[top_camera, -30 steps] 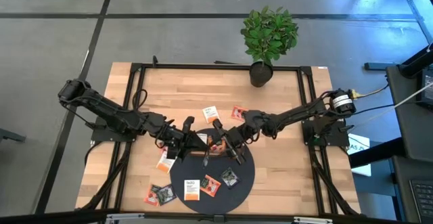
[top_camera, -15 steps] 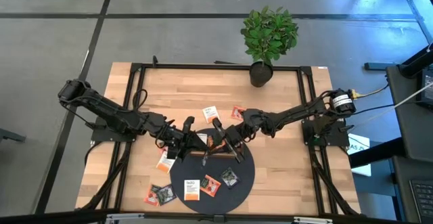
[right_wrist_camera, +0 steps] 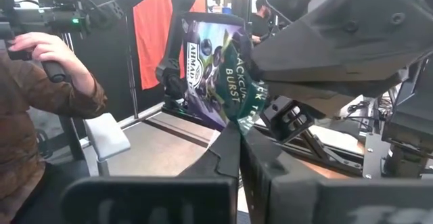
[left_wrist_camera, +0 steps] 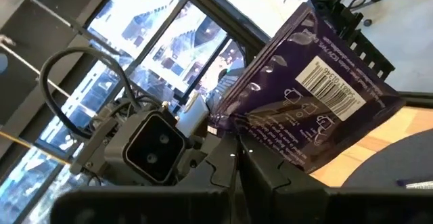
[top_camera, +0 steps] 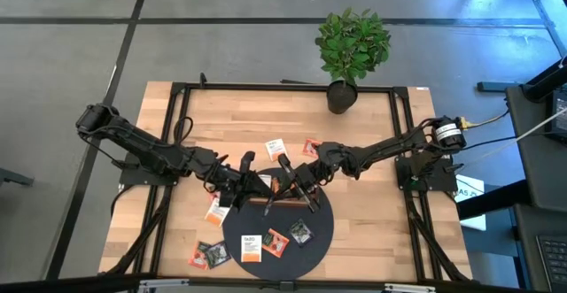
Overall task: Pick & Place Tea
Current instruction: Put the black white tea bag into the right section of the wooden organizer
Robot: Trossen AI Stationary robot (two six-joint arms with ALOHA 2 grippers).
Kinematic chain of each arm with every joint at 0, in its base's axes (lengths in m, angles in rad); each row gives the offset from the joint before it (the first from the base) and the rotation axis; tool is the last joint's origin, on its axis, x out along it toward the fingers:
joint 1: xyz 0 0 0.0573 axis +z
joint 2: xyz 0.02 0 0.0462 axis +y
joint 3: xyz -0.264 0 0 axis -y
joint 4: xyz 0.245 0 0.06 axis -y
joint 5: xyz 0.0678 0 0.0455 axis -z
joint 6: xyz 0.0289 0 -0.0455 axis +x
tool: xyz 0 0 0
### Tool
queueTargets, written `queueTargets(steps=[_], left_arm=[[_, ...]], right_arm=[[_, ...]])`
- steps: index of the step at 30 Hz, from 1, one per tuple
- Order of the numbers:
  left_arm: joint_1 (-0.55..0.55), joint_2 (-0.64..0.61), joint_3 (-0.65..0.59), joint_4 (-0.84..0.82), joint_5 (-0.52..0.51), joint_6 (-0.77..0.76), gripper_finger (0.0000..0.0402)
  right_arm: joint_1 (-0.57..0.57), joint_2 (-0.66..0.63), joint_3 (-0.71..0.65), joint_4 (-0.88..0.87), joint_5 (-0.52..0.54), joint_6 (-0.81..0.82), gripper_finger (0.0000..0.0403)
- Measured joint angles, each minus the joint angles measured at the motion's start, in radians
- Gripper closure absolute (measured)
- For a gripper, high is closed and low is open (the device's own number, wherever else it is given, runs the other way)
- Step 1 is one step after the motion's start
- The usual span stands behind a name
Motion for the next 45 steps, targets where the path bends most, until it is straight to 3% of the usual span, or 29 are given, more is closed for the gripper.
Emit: queueTargets(steps=[4, 9, 14, 17, 19, 21, 25, 28, 30, 35, 45], left_arm=[[0.0, 0.0, 0.0, -0.003, -0.023, -0.063, 0.0369], [0.0, 0.0, 0.001, -0.012, -0.164, -0.161, 0.0323], [0.0, 0.0, 0.001, -0.088, -0.511, -0.451, 0.0287], [0.003, 0.0, 0.001, -0.245, -0.72, -0.692, 0.0277], [0.004, -0.003, 0.001, -0.375, -0.752, -0.806, 0.0273], [0.014, -0.005, 0.008, -0.481, -0.687, -0.936, 0.0271], [0.08, -0.005, 0.037, -0.582, -0.398, -1.162, 0.0269], [0.14, -0.005, 0.04, -0.58, -0.224, -1.221, 0.0269], [0.178, -0.005, 0.04, -0.576, -0.16, -1.224, 0.0269], [0.24, -0.005, 0.04, -0.568, -0.097, -1.224, 0.0271], [0.242, -0.004, 0.04, -0.512, -0.09, -1.251, 0.0273]], right_arm=[[-0.002, 0.0, 0.0, -0.024, -0.001, 0.0, 0.0397], [-0.019, -0.001, -0.002, -0.08, -0.002, 0.029, 0.0397], [-0.037, -0.034, -0.002, -0.292, 0.034, 0.05, 0.0399], [-0.039, -0.065, -0.002, -0.466, 0.15, 0.038, 0.0399], [-0.039, -0.082, -0.002, -0.581, 0.26, 0.023, 0.0399], [-0.039, -0.098, -0.002, -0.674, 0.351, 0.026, 0.0399], [-0.04, -0.108, -0.002, -0.801, 0.468, 0.053, 0.0399], [-0.039, -0.109, -0.002, -0.807, 0.497, 0.053, 0.0399], [-0.039, -0.109, -0.002, -0.801, 0.498, 0.054, 0.0399], [-0.039, -0.109, -0.002, -0.795, 0.498, 0.057, 0.0399], [-0.045, -0.109, -0.001, -0.745, 0.497, 0.081, 0.0399]])
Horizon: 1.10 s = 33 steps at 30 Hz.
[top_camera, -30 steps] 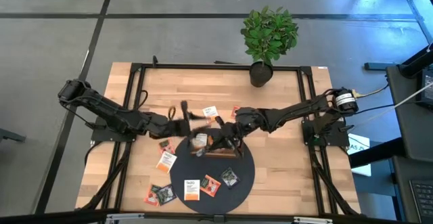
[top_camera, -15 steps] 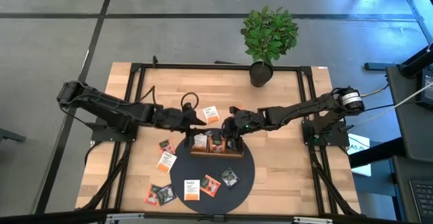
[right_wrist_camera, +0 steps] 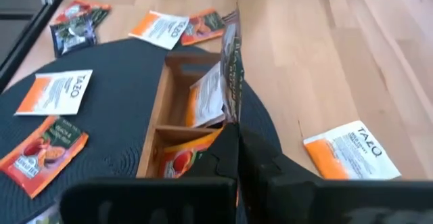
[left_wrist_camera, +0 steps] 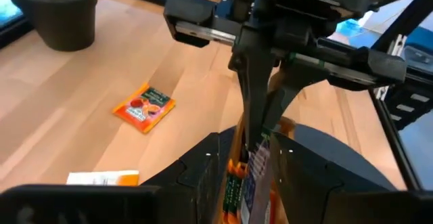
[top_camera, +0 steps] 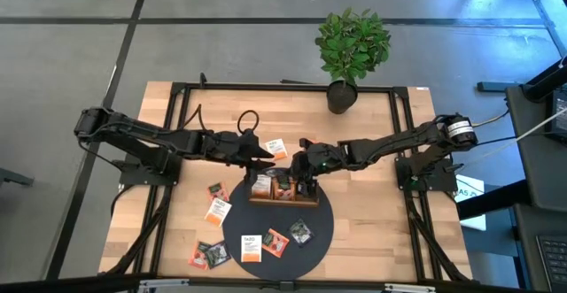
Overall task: Pick & Place Tea
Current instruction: Put the black white tea bag into the right section of the wooden organizer
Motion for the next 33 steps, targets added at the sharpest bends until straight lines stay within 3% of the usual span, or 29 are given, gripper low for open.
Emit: queueTargets(steps=[7, 12, 23, 33], left_arm=[[0.0, 0.0, 0.0, -0.002, 0.048, -0.011, 0.0274], [0.0, 0.0, 0.0, 0.001, 0.091, 0.075, 0.0274], [0.0, 0.0, 0.0, 0.002, 0.04, 0.155, 0.0274], [0.0, 0.001, 0.0, 0.019, 0.087, 0.155, 0.0274]], right_arm=[[-0.009, 0.0, 0.0, 0.028, 0.0, 0.003, 0.0399], [-0.009, 0.0, 0.0, 0.029, -0.001, 0.003, 0.0399], [-0.012, 0.0, 0.001, 0.081, -0.045, 0.021, 0.0399], [-0.012, 0.0, 0.001, 0.088, -0.045, 0.021, 0.0399]])
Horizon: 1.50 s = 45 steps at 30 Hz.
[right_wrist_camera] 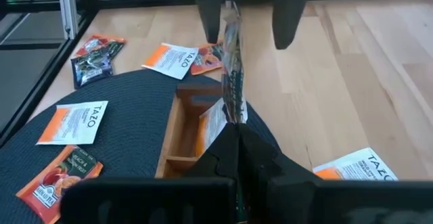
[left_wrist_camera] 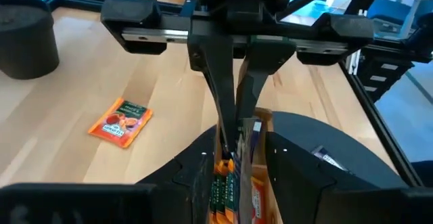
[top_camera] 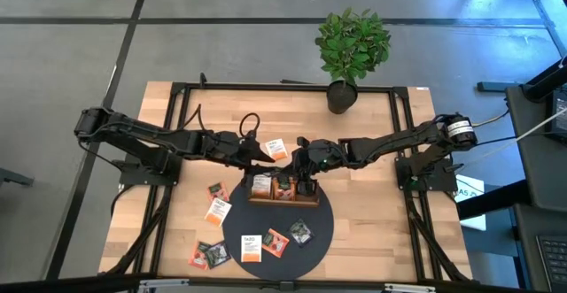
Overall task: Pick & Place Tea
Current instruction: Put the black white tea bag into the right section of the wooden organizer
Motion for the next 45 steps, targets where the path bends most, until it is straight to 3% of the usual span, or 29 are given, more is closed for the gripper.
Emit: queueTargets(steps=[9, 19, 25, 45], left_arm=[[0.032, 0.038, 0.015, -0.016, 0.07, -0.07, 0.0297], [0.074, 0.149, 0.228, -0.304, 0.121, -0.037, 0.0331], [0.074, 0.208, 0.3, -0.353, 0.208, -0.037, 0.0345], [0.074, 0.225, 0.33, -0.407, 0.249, 0.008, 0.0398]], right_arm=[[0.0, 0.0, 0.0, 0.002, 0.0, 0.0, 0.0399], [0.0, 0.0, 0.0, -0.012, 0.0, 0.0, 0.0399], [0.0, 0.0, 0.0, -0.028, 0.0, 0.0, 0.0399], [0.0, 0.0, 0.0, -0.055, -0.001, -0.019, 0.0399]])
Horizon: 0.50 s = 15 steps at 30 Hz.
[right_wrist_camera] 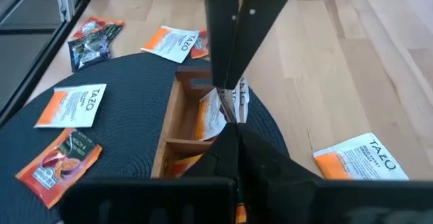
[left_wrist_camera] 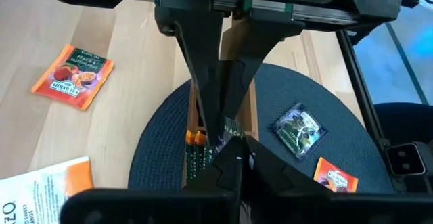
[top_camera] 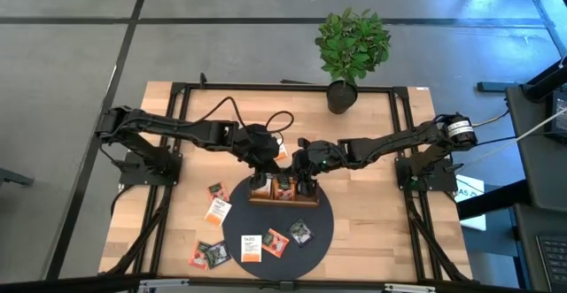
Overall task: Pick & Place Tea
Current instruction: Put the black white tea bag into the right section of the wooden organizer
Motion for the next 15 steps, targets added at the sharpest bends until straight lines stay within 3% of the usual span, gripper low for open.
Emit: queueTargets(steps=[9, 15], left_arm=[[-0.015, -0.043, -0.065, 0.017, 0.003, 0.026, 0.0398], [-0.047, -0.136, -0.3, 0.379, -0.001, -0.023, 0.0398]], right_arm=[[0.0, -0.024, -0.002, -0.084, -0.032, -0.034, 0.0378], [0.0, -0.075, -0.024, -0.139, -0.031, -0.027, 0.0371]])
